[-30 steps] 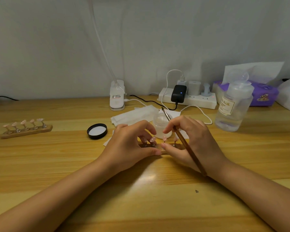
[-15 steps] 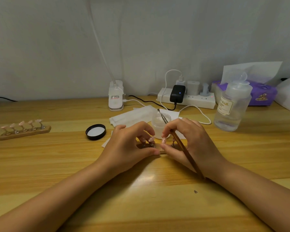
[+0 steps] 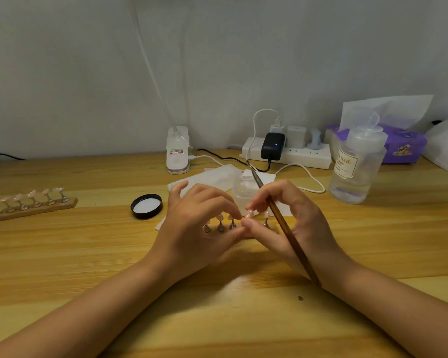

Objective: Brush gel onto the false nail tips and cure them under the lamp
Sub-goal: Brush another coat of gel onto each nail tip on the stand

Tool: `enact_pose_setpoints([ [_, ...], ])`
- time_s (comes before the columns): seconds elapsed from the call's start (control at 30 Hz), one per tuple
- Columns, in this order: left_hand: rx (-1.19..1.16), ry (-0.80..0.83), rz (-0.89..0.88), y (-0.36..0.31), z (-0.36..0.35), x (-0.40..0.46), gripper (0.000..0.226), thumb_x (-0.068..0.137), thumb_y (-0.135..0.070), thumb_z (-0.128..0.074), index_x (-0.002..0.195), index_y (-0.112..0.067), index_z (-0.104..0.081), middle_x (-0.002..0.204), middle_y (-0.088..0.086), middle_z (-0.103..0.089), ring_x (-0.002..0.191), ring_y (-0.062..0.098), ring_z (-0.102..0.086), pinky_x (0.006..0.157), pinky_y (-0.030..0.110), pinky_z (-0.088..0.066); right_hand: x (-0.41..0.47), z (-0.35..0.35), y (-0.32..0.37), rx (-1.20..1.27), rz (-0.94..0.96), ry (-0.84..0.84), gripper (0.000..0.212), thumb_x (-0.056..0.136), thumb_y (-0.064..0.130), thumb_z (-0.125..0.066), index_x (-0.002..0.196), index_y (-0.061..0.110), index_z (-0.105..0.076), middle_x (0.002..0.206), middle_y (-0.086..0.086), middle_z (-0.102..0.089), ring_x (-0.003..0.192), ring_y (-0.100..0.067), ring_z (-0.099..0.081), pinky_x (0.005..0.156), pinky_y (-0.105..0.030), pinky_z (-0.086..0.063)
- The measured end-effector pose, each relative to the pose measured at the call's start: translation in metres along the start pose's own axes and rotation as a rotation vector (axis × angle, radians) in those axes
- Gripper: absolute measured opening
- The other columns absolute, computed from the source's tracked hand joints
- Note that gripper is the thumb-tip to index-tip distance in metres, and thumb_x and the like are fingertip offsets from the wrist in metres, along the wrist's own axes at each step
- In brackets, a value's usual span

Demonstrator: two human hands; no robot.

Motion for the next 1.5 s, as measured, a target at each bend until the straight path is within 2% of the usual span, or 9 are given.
enact_pose_setpoints([
  [0.33,0.011,-0.024,-0.030,-0.004,0.002,0.001,0.025,0.075,-0.037,-0.058,0.076,-0.016,-0.070,0.083,-0.005,-0.068,0.090,0.007,-0.054,0.099,0.036,-0.023,0.000,-0.002,0.006,0.093,0.085,0.015,0.032,0.074,0.014,-0.071,0.094,0.025,-0.050,0.085,0.012,-0.059,0.082,0.004,-0.057,0.077,-0.008,-0.044],
  [0.5,0.024,-0.043,-0.040,-0.005,0.003,0.000,0.025,0.075,-0.036,-0.058,0.075,-0.015,-0.070,0.080,-0.004,-0.068,0.088,0.007,-0.055,0.095,0.045,-0.027,-0.001,-0.003,0.009,0.091,0.125,0.031,0.027,0.075,0.020,-0.067,0.096,0.019,-0.049,0.088,0.014,-0.058,0.085,0.009,-0.056,0.079,-0.005,-0.042],
  [0.67,0.006,-0.049,-0.050,-0.003,0.003,0.000,0.021,0.075,-0.034,-0.060,0.074,-0.015,-0.070,0.080,-0.006,-0.068,0.087,0.005,-0.055,0.096,0.043,-0.026,0.000,-0.004,0.010,0.071,0.114,0.048,0.029,0.074,0.025,-0.067,0.097,0.022,-0.049,0.090,0.016,-0.059,0.085,0.010,-0.057,0.080,-0.007,-0.043],
  [0.83,-0.044,-0.078,-0.027,0.000,0.004,-0.001,0.017,0.076,-0.030,-0.061,0.079,-0.017,-0.072,0.086,-0.009,-0.068,0.088,0.004,-0.058,0.100,0.039,-0.025,0.000,-0.001,0.009,0.061,0.053,0.004,0.032,0.076,0.037,-0.064,0.103,0.025,-0.051,0.092,0.015,-0.058,0.085,0.001,-0.058,0.078,-0.009,-0.044],
  [1.0,-0.146,-0.114,0.034,0.003,0.005,0.000,0.015,0.075,-0.031,-0.064,0.085,-0.022,-0.071,0.087,-0.012,-0.066,0.084,0.002,-0.058,0.098,0.051,-0.031,0.003,0.006,0.004,0.149,-0.072,-0.092,0.018,0.087,0.035,-0.057,0.104,0.035,-0.054,0.095,0.013,-0.062,0.088,0.001,-0.058,0.074,-0.010,-0.046],
  [1.13,-0.243,-0.152,0.068,0.007,0.006,0.001,0.026,0.071,-0.023,-0.071,0.097,-0.023,-0.066,0.087,-0.012,-0.067,0.083,0.005,-0.060,0.086,0.060,-0.041,0.003,0.010,-0.002,0.242,-0.172,-0.102,0.019,0.091,0.037,-0.040,0.100,0.037,-0.057,0.083,0.015,-0.063,0.074,0.004,-0.057,0.066,-0.007,-0.044],
  [1.27,-0.298,-0.181,0.059,0.009,0.007,0.001,0.026,0.077,-0.027,-0.063,0.103,-0.021,-0.064,0.087,-0.008,-0.066,0.083,0.010,-0.060,0.077,0.058,-0.044,0.002,0.013,-0.005,0.291,-0.225,-0.172,0.027,0.087,0.039,-0.034,0.087,0.039,-0.061,0.074,0.010,-0.063,0.073,0.004,-0.057,0.069,-0.007,-0.042],
  [1.43,-0.274,-0.160,0.072,0.009,0.006,0.001,0.024,0.081,-0.029,-0.056,0.104,-0.024,-0.063,0.088,-0.017,-0.061,0.086,0.003,-0.057,0.081,0.052,-0.044,0.009,0.027,-0.003,0.341,-0.252,-0.252,0.029,0.084,0.041,-0.036,0.082,0.032,-0.064,0.072,0.019,-0.066,0.072,0.004,-0.059,0.064,-0.005,-0.043],
  [1.5,-0.254,-0.156,0.062,0.009,0.005,0.001,0.023,0.082,-0.028,-0.054,0.104,-0.024,-0.062,0.089,-0.019,-0.060,0.087,0.003,-0.057,0.083,0.050,-0.044,0.018,0.034,-0.002,0.329,-0.257,-0.277,0.029,0.083,0.042,-0.039,0.083,0.025,-0.062,0.069,0.016,-0.066,0.069,0.002,-0.060,0.060,-0.007,-0.044],
])
Point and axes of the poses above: each hand's wrist, its own x-axis towards the middle knuckle, its own z-axis out of the back of the hand, y = z × x, the point moved 4 cm from there along x, towards the middle knuckle
